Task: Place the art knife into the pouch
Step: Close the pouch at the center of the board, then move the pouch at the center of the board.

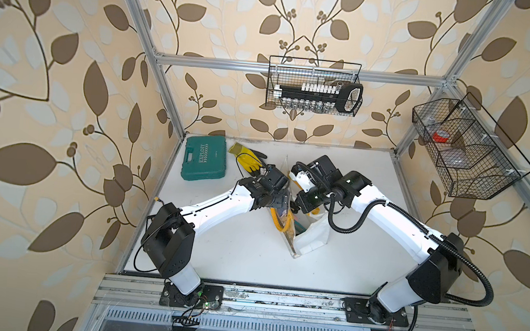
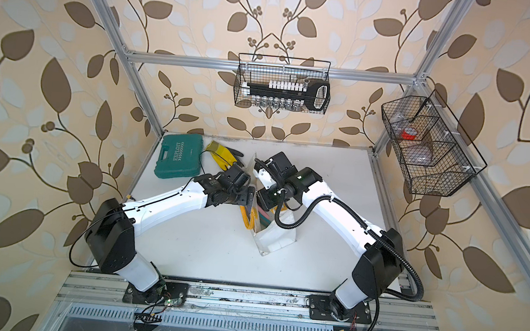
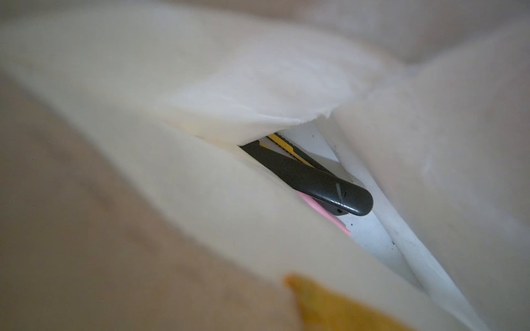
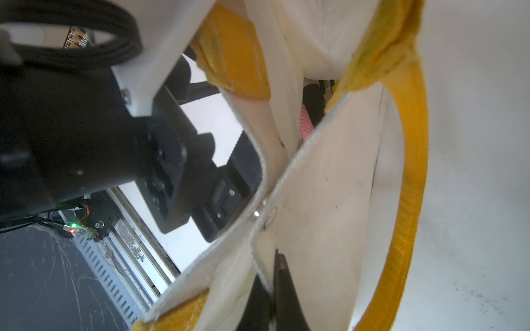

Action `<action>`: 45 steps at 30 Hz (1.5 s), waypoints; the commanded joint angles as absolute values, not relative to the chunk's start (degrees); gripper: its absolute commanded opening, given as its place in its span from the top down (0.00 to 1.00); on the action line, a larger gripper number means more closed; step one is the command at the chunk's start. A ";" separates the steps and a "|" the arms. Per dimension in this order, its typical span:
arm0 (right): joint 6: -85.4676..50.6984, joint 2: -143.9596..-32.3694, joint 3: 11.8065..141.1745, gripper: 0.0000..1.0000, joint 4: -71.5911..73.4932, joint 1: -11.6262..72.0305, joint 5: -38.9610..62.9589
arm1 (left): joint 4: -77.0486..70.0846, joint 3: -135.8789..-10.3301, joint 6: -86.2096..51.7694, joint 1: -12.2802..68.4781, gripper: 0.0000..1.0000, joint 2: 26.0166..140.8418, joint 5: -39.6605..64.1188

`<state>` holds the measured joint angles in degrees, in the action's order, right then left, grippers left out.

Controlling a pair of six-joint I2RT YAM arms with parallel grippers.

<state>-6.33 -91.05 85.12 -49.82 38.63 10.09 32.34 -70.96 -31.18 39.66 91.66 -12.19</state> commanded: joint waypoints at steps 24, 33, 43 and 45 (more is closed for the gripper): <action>-7.38 -91.94 88.06 0.99 -45.43 39.46 13.36 | 29.91 -71.24 -32.61 39.15 0.08 91.62 -10.55; -8.02 -92.80 88.63 0.99 -43.97 39.46 13.38 | 29.80 -71.71 -32.20 39.26 0.08 91.22 -10.79; -4.54 -99.74 98.72 1.00 -46.92 38.55 11.69 | 32.08 -82.46 -28.42 38.25 0.07 96.91 -11.78; -4.10 -101.72 101.05 1.00 -47.26 38.00 11.91 | 32.08 -83.99 -27.73 37.87 0.07 97.83 -11.69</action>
<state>-6.17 -99.55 96.92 -51.27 37.80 9.89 34.76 -79.92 -29.34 37.26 97.67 -13.37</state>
